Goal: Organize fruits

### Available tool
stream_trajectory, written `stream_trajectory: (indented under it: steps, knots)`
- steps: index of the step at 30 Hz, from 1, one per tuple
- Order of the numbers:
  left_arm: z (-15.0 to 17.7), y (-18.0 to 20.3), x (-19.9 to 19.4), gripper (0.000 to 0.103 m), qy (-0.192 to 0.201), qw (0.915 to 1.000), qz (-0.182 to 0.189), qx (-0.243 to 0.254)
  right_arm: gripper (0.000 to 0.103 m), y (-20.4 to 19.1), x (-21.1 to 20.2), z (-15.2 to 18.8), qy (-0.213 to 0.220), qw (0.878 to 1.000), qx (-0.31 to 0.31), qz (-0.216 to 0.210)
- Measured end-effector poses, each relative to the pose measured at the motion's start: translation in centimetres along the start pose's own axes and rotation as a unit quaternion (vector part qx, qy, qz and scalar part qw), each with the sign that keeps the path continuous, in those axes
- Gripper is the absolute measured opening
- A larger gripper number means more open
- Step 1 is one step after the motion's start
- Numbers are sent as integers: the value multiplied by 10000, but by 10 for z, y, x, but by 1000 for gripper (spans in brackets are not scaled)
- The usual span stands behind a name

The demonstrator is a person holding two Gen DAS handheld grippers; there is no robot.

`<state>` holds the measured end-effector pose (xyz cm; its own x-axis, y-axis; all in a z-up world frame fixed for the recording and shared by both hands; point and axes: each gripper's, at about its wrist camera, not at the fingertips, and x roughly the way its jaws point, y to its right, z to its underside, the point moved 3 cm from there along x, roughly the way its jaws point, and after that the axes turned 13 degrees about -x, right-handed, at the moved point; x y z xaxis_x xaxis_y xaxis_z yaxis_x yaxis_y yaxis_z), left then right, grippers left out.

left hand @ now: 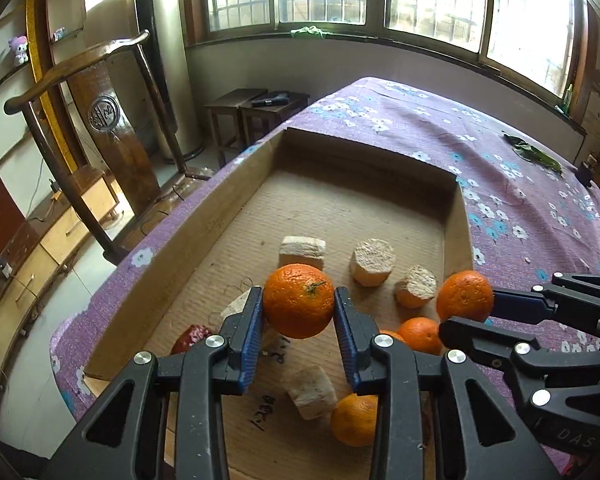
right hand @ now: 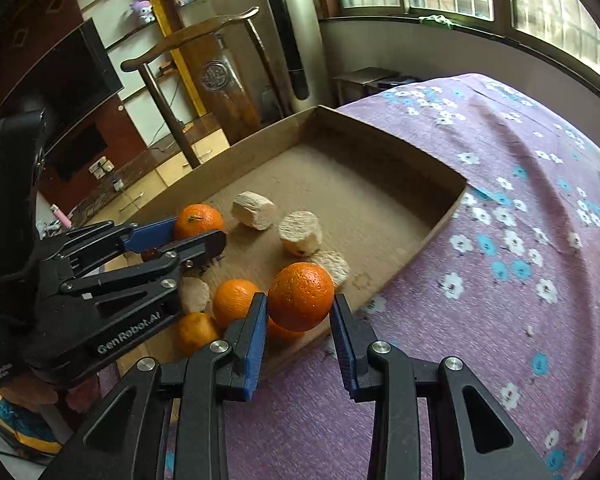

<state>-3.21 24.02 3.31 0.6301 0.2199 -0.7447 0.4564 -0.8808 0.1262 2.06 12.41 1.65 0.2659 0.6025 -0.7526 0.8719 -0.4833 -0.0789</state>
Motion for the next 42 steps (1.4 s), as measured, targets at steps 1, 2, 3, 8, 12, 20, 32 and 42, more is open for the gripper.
stream_trajectory:
  steps: [1,2,3,8,12,20,32,42]
  knots:
    - [0,0,1,33,-3,10000,-17,-6,35,-1,4,-2,-13,10000,-6,-39]
    - [-1,-1,2,33,-14,10000,-1,-23,35,-2,8,-4,-36,10000,-19,-77]
    - [-1,-1,1,33,16,10000,-23,-12,35,-2,12,-5,-69,9999,-36,-91]
    - [-1,-1,2,33,68,9999,-80,23,36,1,25,-7,-141,9999,28,-24]
    - [1,3,2,34,124,9998,-136,89,41,2,20,-5,-182,9998,-17,14]
    - [5,1,-1,54,182,9996,-187,-50,49,-5,-3,4,-38,9999,-54,107]
    - [6,6,-31,85,795,9965,-259,-90,74,2,-53,23,376,9970,305,612]
    - [6,17,-53,87,1035,9944,-190,-71,81,5,-73,27,482,9939,383,913]
